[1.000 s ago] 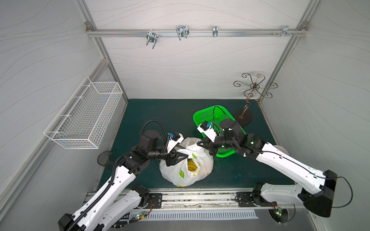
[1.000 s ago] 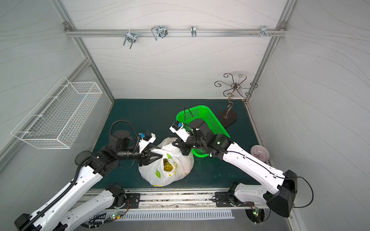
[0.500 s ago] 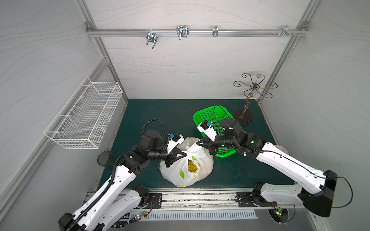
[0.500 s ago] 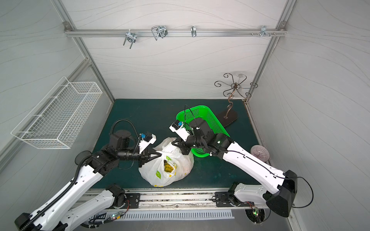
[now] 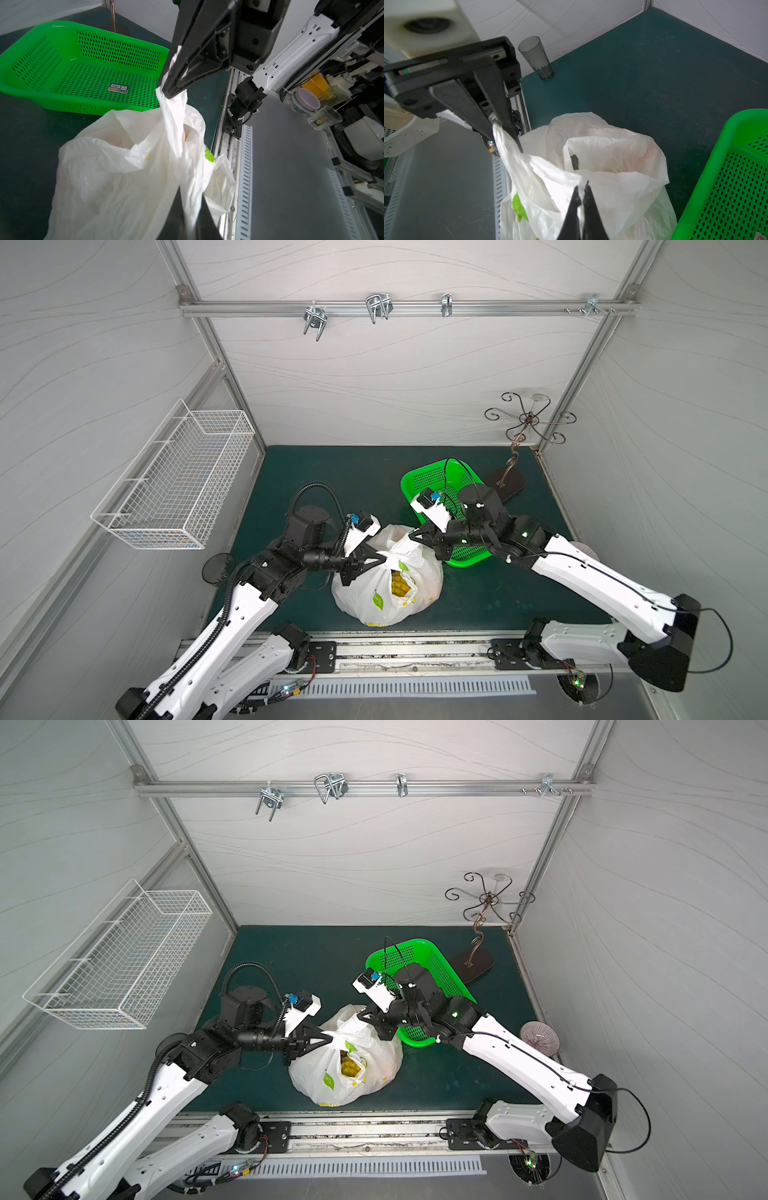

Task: Place the pineapple into a plastic bag & tie a knot
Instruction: Cross the plastic bag at the center of the board.

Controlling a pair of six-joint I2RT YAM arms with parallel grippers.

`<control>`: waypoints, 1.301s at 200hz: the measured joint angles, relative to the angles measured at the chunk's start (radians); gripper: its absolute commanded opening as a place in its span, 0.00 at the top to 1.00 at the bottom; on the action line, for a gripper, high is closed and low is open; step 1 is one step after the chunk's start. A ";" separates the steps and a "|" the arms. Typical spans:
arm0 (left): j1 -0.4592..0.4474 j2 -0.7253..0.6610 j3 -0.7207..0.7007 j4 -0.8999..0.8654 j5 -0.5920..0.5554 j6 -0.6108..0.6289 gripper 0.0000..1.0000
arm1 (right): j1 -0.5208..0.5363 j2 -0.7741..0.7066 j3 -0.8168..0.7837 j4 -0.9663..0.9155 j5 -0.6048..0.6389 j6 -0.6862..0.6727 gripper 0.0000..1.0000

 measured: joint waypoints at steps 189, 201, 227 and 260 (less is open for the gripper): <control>0.000 0.001 0.105 -0.055 -0.040 0.002 1.00 | -0.002 0.000 0.028 -0.019 0.026 0.000 1.00; 0.000 0.005 0.105 -0.055 -0.057 0.006 1.00 | -0.002 0.000 0.053 -0.029 0.030 0.000 1.00; 0.000 0.029 0.104 -0.054 -0.089 0.018 1.00 | -0.002 0.000 0.122 -0.054 0.035 -0.002 1.00; 0.000 0.068 0.104 -0.038 -0.117 0.024 1.00 | 0.009 0.000 0.185 -0.079 0.036 -0.012 1.00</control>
